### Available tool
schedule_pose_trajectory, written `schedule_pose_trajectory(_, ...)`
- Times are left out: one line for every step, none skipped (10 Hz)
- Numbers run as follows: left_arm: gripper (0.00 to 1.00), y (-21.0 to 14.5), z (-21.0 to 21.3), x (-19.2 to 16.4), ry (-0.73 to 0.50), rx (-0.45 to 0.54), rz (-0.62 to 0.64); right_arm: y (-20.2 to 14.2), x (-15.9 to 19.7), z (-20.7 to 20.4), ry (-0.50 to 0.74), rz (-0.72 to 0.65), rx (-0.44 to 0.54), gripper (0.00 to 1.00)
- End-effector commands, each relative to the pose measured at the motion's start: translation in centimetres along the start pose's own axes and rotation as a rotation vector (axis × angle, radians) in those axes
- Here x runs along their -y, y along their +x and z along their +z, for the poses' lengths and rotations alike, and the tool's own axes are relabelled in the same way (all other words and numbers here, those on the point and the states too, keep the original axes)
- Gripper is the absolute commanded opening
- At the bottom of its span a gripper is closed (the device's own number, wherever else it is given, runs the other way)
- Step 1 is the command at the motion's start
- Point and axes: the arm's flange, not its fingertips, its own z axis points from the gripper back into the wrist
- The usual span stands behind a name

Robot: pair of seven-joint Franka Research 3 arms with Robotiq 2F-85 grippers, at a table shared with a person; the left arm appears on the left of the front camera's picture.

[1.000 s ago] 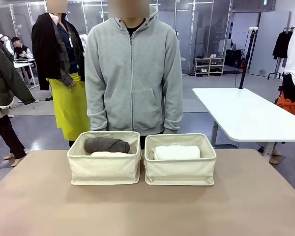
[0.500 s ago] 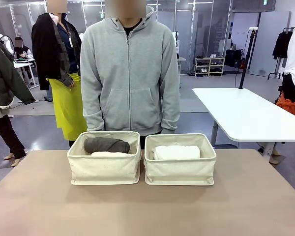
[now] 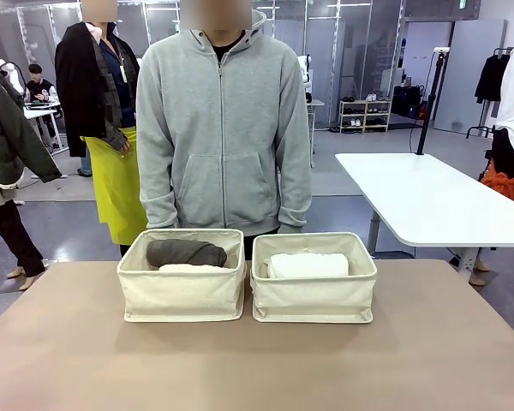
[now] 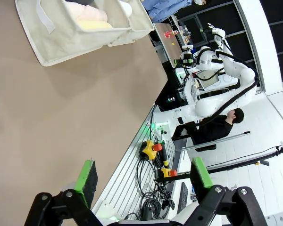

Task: Divide the towels into two baskets.
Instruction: Pick up one hotel-folded towel from the bottom of the table and place it in the Fabric basket indicated by the person.

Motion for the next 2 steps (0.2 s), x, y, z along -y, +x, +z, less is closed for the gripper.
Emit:
schedule_pose_trajectory(1.00,-0.33,0.24,0.24,-0.004,-0.007,-0.001,-0.05,-0.07,-0.13,-0.010,-0.008,-0.007,1.00)
schedule_pose_trajectory(1.00,-0.33,0.24,0.24,-0.004,-0.007,-0.001,-0.05,-0.07,-0.13,-0.010,-0.008,-0.007,1.00)
